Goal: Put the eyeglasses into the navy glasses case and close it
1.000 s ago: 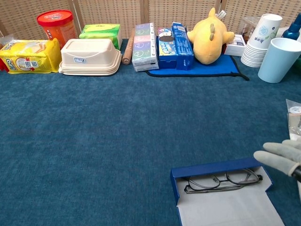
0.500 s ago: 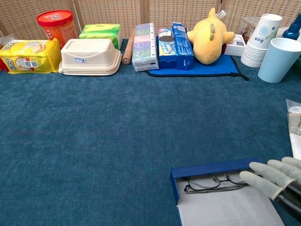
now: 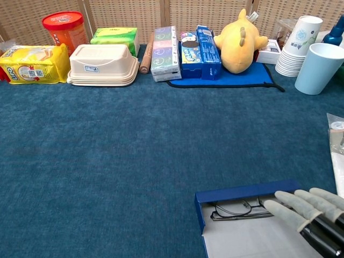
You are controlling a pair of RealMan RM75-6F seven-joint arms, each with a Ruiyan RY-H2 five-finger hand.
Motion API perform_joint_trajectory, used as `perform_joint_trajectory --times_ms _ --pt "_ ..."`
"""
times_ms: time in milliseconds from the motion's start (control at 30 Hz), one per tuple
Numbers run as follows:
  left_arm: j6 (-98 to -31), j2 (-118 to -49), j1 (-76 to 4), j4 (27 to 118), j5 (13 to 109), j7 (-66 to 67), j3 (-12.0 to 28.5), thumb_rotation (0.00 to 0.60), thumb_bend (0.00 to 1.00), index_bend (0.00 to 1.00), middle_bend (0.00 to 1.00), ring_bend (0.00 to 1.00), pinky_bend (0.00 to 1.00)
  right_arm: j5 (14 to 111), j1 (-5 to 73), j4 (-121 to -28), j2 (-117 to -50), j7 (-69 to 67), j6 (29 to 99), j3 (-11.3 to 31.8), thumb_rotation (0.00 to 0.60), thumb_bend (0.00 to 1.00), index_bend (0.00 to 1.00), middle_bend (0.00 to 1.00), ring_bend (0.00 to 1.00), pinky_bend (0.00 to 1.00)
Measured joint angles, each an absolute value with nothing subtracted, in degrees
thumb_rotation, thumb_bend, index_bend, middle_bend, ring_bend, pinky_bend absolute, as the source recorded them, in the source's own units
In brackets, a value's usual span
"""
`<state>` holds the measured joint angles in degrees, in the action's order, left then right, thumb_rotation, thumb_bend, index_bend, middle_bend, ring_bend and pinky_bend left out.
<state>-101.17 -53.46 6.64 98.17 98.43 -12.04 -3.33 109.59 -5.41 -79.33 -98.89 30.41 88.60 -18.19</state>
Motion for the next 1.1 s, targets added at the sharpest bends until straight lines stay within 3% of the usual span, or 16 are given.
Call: perform_joint_trajectory --times_ms 1100 --pt "-103.5 -52.8 8.1 97.3 99.1 -13.3 -3.5 0.600 0.28 0.08 0.06 0.03 0.00 114.0 -5.0 -74.1 -103.8 23.0 91.4 -14.9 0.599 0.13 0.00 0.00 0.00 0.04"
